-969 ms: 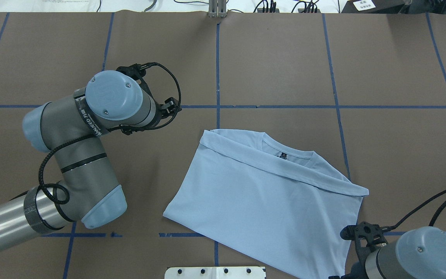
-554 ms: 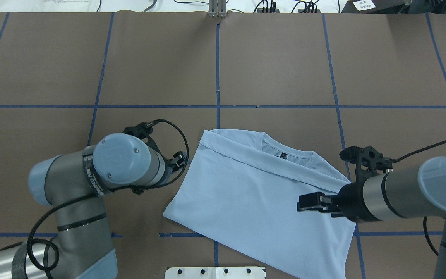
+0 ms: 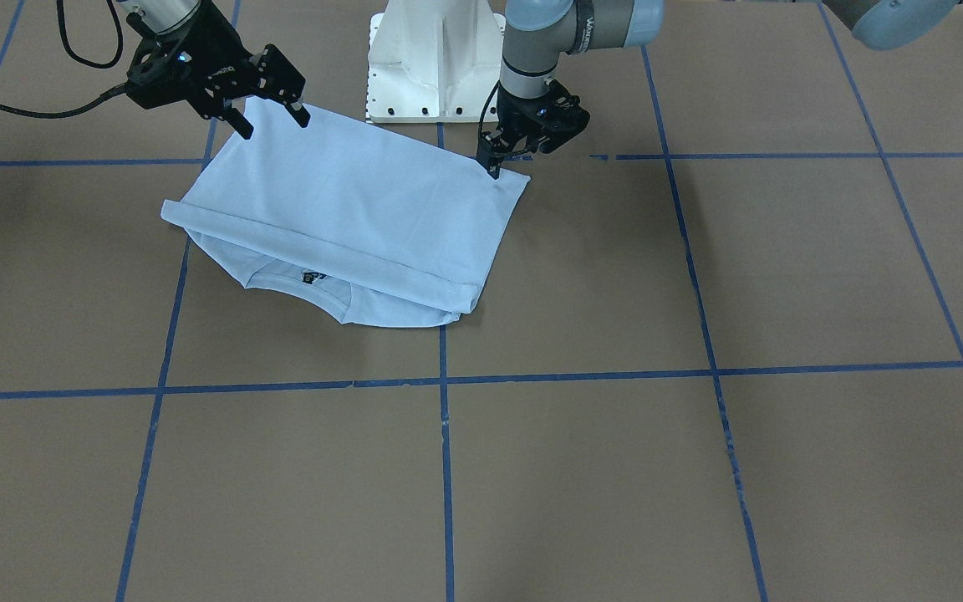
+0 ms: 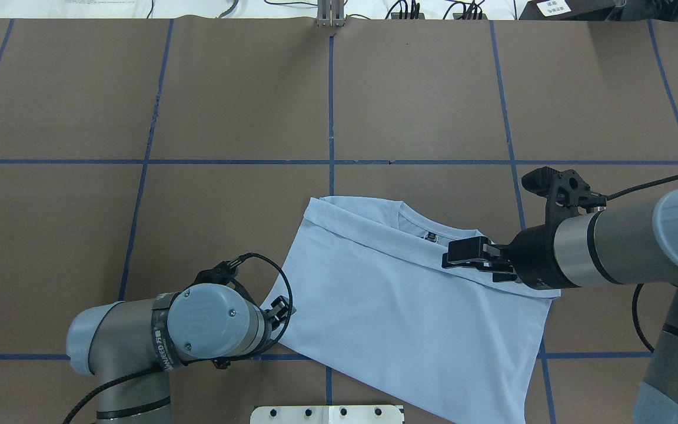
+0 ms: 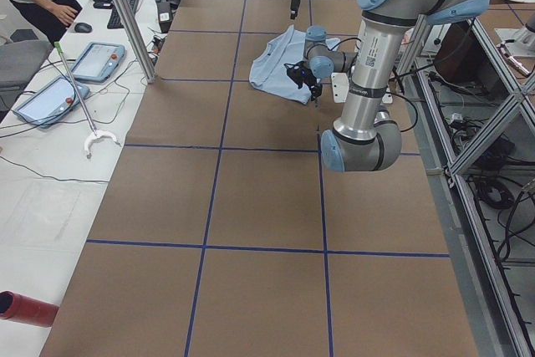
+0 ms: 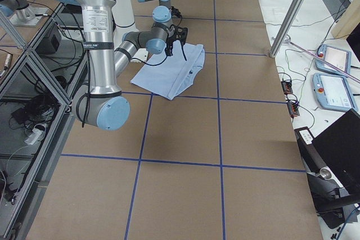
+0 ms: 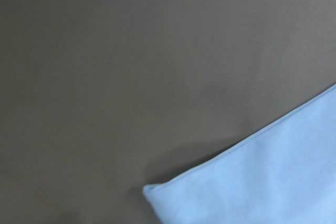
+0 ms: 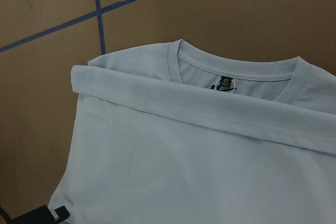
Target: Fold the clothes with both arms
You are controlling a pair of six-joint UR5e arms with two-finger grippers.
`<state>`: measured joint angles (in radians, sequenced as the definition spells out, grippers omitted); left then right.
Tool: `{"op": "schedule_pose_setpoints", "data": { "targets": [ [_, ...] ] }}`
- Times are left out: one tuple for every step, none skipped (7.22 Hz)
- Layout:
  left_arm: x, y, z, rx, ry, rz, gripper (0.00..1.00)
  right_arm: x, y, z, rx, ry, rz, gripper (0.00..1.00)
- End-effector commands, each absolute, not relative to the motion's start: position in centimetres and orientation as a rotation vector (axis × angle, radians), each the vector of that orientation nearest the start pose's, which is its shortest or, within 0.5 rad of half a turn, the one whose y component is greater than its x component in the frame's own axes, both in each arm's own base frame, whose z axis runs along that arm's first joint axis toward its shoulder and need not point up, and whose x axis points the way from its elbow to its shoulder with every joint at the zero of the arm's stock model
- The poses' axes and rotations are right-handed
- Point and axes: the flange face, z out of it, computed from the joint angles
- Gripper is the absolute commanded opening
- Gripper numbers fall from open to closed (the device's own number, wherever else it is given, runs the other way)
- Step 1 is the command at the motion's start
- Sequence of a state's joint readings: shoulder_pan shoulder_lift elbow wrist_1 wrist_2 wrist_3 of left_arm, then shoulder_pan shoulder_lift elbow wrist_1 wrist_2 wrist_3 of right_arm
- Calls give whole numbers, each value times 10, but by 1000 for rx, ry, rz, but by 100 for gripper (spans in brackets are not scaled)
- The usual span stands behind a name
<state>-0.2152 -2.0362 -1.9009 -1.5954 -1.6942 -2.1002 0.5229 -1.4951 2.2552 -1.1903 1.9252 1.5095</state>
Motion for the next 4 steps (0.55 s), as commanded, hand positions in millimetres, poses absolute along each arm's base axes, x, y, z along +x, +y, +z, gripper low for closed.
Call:
{"op": "schedule_pose_setpoints", "data": {
  "targets": [
    [562,-255,256,-230,812,-660,87,-334,-309,264,30,-1171,212,100],
    [558,-265,256,-219,816,-671,87,-334,-309,264,29,-1171,211,100],
    [563,-267,264,-217,799,-675,87,-337,-310,268,26,-1161,214,100],
    [566,-267,268,-218,789,-674,87,-339,-312,271,25,-1155,216,100]
  ]
}}
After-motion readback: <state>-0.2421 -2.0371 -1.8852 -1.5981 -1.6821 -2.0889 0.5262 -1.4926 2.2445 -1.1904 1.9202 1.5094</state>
